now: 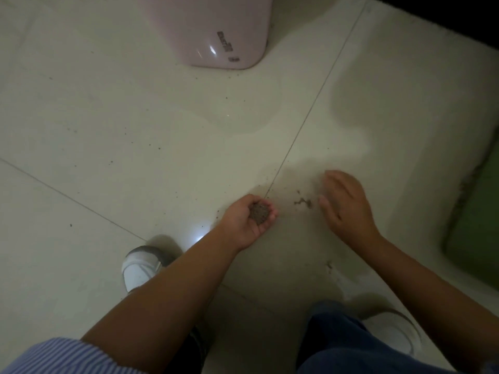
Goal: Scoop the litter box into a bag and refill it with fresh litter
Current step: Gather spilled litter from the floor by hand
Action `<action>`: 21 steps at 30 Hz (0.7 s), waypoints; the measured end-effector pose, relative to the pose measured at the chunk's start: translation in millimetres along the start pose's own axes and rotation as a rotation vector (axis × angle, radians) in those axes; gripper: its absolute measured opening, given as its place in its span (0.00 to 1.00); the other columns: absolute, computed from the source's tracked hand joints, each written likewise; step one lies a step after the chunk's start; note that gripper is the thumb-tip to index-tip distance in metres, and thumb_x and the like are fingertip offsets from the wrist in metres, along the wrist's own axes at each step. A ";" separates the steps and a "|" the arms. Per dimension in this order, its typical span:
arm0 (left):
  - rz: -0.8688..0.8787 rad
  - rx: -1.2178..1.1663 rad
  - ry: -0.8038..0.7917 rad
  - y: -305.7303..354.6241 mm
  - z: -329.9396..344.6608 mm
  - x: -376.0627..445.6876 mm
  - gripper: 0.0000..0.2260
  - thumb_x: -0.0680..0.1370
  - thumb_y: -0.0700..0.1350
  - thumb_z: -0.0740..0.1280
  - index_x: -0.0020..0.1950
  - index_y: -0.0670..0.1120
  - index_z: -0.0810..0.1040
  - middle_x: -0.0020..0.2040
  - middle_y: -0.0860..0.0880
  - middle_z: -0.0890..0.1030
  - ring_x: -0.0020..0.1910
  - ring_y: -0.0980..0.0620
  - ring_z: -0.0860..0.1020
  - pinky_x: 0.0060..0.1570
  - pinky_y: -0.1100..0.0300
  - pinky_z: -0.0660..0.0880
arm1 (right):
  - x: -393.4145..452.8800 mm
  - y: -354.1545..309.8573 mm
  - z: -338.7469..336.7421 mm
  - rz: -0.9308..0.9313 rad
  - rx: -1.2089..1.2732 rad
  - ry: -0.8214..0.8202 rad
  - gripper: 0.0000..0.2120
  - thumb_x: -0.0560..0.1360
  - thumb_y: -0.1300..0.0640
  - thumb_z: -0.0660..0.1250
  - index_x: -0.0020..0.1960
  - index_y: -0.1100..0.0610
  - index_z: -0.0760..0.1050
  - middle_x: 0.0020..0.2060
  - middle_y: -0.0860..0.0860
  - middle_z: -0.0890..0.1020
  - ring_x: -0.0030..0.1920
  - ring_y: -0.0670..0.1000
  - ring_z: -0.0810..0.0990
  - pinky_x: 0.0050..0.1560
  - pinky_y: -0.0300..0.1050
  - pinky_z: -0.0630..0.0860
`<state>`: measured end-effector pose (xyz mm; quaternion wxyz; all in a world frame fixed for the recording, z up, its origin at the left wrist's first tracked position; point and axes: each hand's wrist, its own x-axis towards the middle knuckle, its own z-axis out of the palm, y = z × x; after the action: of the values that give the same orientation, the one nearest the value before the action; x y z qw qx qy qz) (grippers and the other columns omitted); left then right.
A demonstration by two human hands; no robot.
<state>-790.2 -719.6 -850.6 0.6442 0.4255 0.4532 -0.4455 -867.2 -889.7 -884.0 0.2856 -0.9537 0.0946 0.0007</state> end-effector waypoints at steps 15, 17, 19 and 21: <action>0.138 -0.166 0.110 32.1 -49.7 -3.7 0.15 0.80 0.39 0.53 0.35 0.39 0.70 0.20 0.47 0.76 0.19 0.54 0.77 0.22 0.68 0.75 | 12.1 -49.5 65.8 -0.320 0.066 -0.065 0.24 0.81 0.49 0.43 0.62 0.68 0.64 0.60 0.71 0.74 0.66 0.63 0.63 0.74 0.41 0.51; 0.139 -0.177 0.105 28.3 -50.7 -3.6 0.15 0.80 0.39 0.53 0.35 0.39 0.70 0.20 0.47 0.76 0.19 0.54 0.76 0.22 0.68 0.75 | 28.4 -47.4 63.9 -0.374 0.013 -0.050 0.28 0.81 0.49 0.44 0.57 0.71 0.72 0.56 0.69 0.78 0.61 0.67 0.73 0.68 0.53 0.65; 0.143 -0.184 0.113 22.6 -53.0 -4.9 0.15 0.80 0.39 0.53 0.35 0.39 0.70 0.20 0.47 0.76 0.19 0.54 0.77 0.23 0.68 0.75 | 45.0 -41.5 59.5 -0.492 -0.078 -0.181 0.33 0.81 0.47 0.42 0.55 0.71 0.76 0.54 0.67 0.80 0.57 0.67 0.78 0.58 0.63 0.71; 0.146 -0.182 0.126 17.2 -55.8 -6.9 0.15 0.80 0.39 0.53 0.35 0.39 0.70 0.20 0.47 0.76 0.19 0.55 0.77 0.23 0.68 0.75 | 53.1 -28.5 53.4 -0.657 -0.179 -0.355 0.34 0.80 0.45 0.38 0.60 0.68 0.73 0.57 0.64 0.79 0.58 0.64 0.78 0.60 0.56 0.72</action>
<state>-786.5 -661.0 -854.2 0.6811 0.4242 0.4992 -0.3270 -807.1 -846.8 -916.2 0.1980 -0.9394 -0.2673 0.0825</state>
